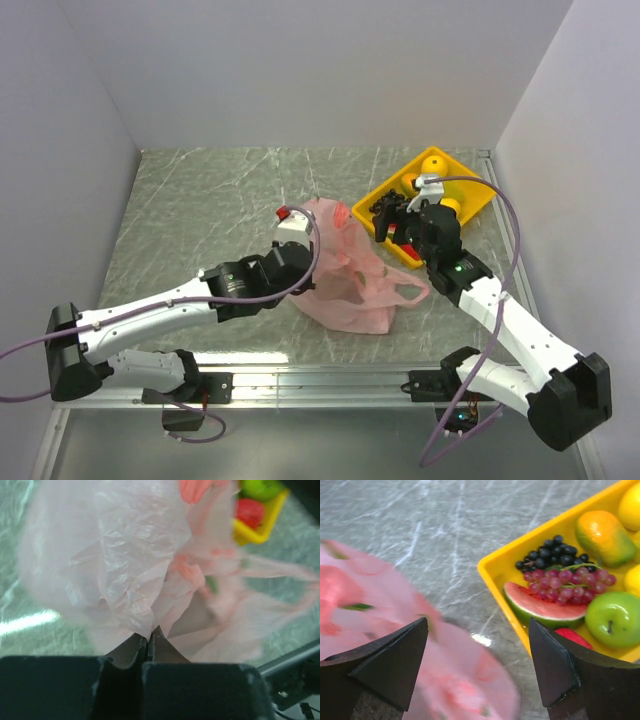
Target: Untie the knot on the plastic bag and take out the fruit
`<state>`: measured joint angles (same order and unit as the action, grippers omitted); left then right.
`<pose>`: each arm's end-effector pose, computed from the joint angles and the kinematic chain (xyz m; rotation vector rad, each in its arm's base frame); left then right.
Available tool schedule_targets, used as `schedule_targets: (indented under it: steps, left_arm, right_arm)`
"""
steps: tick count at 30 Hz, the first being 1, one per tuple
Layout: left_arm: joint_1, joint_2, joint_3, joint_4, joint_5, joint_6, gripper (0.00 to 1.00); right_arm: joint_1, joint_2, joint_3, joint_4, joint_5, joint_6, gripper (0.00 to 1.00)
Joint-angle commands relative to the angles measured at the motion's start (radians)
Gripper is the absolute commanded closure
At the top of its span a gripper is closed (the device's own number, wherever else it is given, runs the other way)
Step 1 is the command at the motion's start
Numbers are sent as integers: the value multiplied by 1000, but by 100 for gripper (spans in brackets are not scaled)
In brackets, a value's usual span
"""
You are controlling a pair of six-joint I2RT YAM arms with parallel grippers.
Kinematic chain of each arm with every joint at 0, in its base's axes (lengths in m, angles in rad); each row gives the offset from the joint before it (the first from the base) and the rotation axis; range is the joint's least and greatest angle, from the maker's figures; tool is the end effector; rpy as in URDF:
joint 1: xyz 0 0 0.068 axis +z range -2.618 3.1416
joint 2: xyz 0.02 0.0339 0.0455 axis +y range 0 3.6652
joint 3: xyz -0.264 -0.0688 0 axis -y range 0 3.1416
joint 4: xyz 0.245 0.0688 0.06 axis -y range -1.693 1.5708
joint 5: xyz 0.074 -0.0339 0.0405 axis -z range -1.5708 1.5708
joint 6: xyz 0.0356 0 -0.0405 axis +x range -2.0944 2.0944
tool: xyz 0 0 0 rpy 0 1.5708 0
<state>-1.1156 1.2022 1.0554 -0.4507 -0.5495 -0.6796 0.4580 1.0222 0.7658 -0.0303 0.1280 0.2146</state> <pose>0.1320 -0.2274 0.3246 0.1475 2.1045 -0.4964 0.2167 0.1018 0.3038 -0.1379 1.8644 0.3478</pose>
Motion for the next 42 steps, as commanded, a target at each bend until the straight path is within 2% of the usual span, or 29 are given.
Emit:
schedule_targets:
  steps: [1, 5, 9, 16, 20, 26, 36, 39, 42]
  left_arm:
    - [26, 2, -80, -80, -78, -95, 100]
    - [132, -64, -199, -16, 34, -147, 99]
    - [242, -78, -303, 4, 111, -207, 100]
    - [313, -66, -422, 128, 210, -247, 99]
    - [318, -30, -414, 158, 249, -230, 99]
    - [320, 2, -406, 170, 260, -206, 100]
    - [319, 20, -402, 176, 267, -187, 99]
    - [319, 20, -400, 173, 270, -186, 99]
    - [319, 14, -408, 178, 269, -186, 99]
  right_arm:
    - [19, -51, -11, 43, -109, -53, 13]
    - [82, -63, -17, 18, -172, -90, 13]
    - [210, -25, 1, -14, -215, -118, 17]
    - [421, 171, 59, -29, -208, -139, 23]
    - [444, 327, 99, -23, -153, -142, 24]
    - [452, 479, 168, -52, -76, -167, 20]
    - [449, 627, 191, -14, 59, -150, 20]
    - [443, 654, 191, 3, 146, -121, 20]
    - [427, 667, 191, 21, 154, -104, 20]
